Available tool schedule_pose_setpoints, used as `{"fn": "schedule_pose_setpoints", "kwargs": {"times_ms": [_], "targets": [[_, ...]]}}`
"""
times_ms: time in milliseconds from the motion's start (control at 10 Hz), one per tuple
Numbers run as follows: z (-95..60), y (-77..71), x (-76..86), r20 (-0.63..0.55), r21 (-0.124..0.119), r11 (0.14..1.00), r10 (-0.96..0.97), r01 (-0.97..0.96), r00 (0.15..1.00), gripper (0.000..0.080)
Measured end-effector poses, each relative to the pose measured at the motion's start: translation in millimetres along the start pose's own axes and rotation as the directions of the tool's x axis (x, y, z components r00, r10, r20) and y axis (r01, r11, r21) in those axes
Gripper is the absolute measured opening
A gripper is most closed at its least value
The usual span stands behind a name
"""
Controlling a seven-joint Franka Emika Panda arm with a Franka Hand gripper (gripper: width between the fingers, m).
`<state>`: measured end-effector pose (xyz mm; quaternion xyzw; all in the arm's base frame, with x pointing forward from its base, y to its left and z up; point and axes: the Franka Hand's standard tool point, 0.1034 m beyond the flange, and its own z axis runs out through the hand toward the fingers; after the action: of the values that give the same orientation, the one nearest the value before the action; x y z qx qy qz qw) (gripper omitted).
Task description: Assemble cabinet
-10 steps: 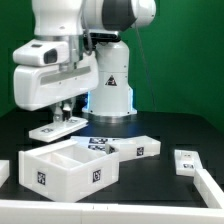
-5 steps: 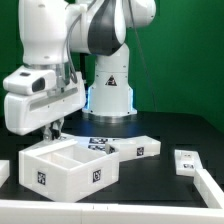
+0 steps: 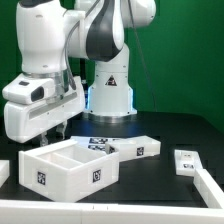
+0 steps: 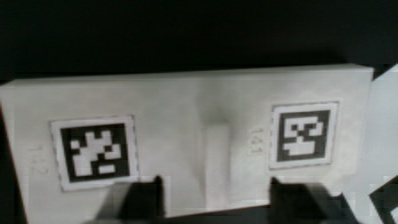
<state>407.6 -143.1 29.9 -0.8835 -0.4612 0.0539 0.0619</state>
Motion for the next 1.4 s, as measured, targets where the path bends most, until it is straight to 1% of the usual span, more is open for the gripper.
{"fn": "schedule_pose_setpoints", "kwargs": {"times_ms": [100,200,300,400,500,600,700,800,900,1000,1100,1200,1400], "targets": [[-11.8,-0.1,3.4,0.002,-0.002,1.000,0.024,-0.024,1.000,0.0473],[-29.4,3.0,6.5,-0.010,-0.027,0.999,0.044,-0.044,0.999,0.0613],[-44.9,9.0,13.0,-0.023,-0.057,0.997,0.058,-0.059,0.998,0.0736],[-55.7,15.1,20.2,-0.032,-0.082,0.996,0.042,-0.044,0.999,0.0736],[-59.6,20.0,22.9,-0.036,-0.096,0.995,0.023,-0.027,0.999,0.0786],[-64.2,26.5,27.6,-0.042,-0.114,0.993,0.016,-0.021,0.999,0.0786],[-68.7,37.5,39.3,-0.048,-0.133,0.991,0.005,-0.011,0.999,0.0797],[-71.3,53.7,52.9,-0.054,-0.144,0.990,0.002,-0.010,0.999,0.0797],[-74.0,72.0,67.9,-0.057,-0.138,0.990,0.021,-0.029,0.998,0.0796],[-74.5,83.6,82.4,-0.044,-0.094,0.995,0.021,-0.025,0.999,0.0796],[-75.9,92.5,95.2,-0.024,-0.031,0.999,0.006,-0.007,1.000,0.0796],[-76.5,97.9,96.7,-0.031,-0.046,0.999,0.006,-0.008,1.000,0.0796],[-75.3,96.7,95.9,-0.030,-0.043,0.999,0.007,-0.008,1.000,0.0796]]}}
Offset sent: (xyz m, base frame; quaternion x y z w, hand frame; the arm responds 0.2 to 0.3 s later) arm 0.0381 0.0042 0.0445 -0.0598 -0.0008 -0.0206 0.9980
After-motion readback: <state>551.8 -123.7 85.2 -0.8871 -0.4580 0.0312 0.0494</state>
